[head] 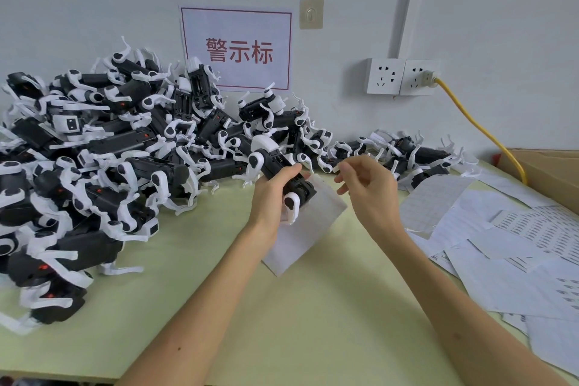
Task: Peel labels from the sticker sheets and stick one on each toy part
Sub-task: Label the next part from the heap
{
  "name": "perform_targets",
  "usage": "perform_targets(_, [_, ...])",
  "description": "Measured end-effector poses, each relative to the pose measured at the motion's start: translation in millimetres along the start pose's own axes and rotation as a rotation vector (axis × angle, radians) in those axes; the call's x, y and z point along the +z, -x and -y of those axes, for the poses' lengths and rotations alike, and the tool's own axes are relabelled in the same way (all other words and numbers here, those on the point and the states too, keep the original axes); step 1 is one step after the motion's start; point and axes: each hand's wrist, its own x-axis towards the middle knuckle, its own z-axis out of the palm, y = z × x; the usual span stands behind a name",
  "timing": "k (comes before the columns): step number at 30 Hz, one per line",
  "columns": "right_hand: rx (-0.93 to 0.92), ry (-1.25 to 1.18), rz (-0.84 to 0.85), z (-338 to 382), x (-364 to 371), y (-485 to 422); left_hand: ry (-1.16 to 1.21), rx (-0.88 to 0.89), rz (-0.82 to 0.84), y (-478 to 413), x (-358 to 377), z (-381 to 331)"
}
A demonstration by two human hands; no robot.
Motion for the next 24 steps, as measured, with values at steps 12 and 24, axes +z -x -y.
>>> perform_targets(12, [-0.062,-0.085,0.146,1,2,3,0.194,-0.012,0.336,0,-6,-4])
perform_targets(24, [-0.026,-0.031,0.091,-1,0,1,0.216,0.029,0.385,0,-11,-6])
